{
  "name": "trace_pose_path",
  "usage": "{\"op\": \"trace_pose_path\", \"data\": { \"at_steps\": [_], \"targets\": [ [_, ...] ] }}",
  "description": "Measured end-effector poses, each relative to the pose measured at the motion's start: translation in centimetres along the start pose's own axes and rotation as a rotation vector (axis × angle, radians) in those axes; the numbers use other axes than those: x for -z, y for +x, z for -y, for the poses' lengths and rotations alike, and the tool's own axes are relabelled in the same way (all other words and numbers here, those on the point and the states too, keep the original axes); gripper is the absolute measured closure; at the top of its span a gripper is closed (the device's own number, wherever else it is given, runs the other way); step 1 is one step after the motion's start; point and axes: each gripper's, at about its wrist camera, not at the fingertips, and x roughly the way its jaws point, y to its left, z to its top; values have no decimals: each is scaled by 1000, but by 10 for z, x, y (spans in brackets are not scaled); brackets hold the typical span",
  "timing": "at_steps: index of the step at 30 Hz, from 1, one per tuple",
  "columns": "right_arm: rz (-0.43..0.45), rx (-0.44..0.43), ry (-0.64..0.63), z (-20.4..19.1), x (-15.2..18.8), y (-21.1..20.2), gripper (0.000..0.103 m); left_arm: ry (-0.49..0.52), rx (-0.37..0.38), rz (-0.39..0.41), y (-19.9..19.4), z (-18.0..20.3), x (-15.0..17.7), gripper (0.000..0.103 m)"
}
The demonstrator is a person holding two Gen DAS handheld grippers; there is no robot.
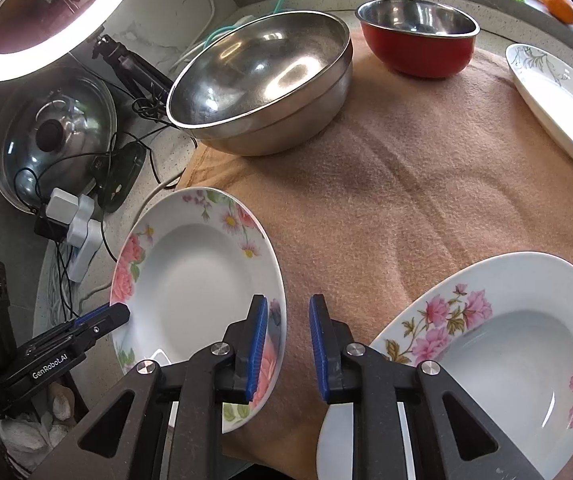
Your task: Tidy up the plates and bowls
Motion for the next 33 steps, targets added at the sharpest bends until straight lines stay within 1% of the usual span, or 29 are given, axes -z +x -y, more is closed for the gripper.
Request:
{"op": "trace_pose_path", "data": {
  "at_steps": [7,10,14,33],
  "targets": [
    [-10,-12,5,-1,0,3,88,7,12,-4,1,1,-1,84],
    [-14,-20,6,-1,0,3,90,4,24,-8,2,2,-2,88],
    [-17,-37,14,0,0,4,94,7,21,-7,3,3,-2,89],
    [-13,-25,1,-2,1,4,94,6,26,4,1,4,-3,89]
  ]
}}
